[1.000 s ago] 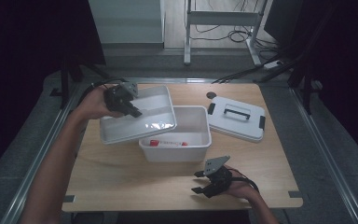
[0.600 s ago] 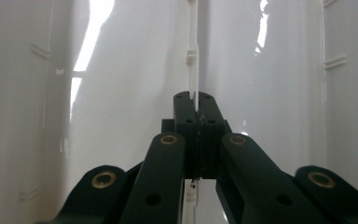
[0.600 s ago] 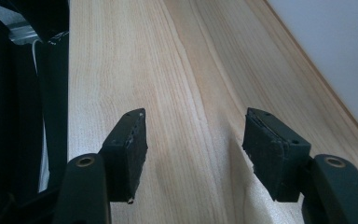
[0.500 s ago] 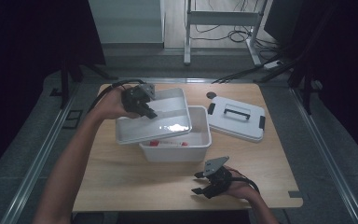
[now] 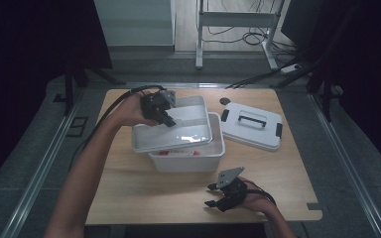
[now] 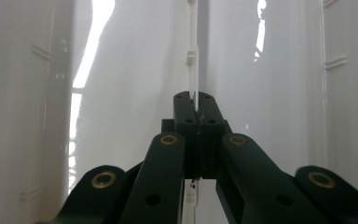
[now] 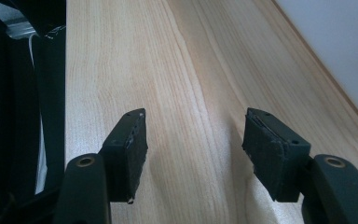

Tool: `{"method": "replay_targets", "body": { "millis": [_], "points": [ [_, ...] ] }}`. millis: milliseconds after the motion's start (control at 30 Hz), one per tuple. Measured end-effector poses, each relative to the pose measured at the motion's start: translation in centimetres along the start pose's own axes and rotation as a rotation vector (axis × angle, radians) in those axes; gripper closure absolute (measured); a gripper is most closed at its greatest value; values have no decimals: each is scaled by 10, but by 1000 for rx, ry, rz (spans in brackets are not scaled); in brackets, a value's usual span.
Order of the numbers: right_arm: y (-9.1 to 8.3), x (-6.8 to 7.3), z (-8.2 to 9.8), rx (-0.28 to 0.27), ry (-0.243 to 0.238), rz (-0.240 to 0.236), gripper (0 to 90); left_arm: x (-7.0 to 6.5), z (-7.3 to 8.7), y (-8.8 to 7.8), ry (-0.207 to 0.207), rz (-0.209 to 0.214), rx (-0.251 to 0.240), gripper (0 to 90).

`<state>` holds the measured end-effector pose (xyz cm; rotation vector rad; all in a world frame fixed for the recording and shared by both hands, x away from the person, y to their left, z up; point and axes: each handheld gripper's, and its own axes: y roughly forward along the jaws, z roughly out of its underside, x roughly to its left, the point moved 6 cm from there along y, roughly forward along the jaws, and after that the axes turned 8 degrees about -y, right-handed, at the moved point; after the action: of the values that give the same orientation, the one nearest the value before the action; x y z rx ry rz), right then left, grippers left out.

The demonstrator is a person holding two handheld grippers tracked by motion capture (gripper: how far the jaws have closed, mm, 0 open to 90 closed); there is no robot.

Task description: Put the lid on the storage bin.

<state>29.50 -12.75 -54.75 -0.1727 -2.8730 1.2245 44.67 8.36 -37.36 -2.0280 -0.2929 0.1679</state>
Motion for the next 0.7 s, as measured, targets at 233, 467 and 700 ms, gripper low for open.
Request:
{"method": "replay_targets", "body": {
  "millis": [233,467,700],
  "points": [
    [0,0,1,6,4,2,391,0,-8,5,7,0,-5,897],
    [0,0,2,7,-2,5,391,-1,-17,15,39,0,12,897],
    [0,-1,2,6,2,4,392,-2,-22,26,54,18,30,897]
  ]
}}
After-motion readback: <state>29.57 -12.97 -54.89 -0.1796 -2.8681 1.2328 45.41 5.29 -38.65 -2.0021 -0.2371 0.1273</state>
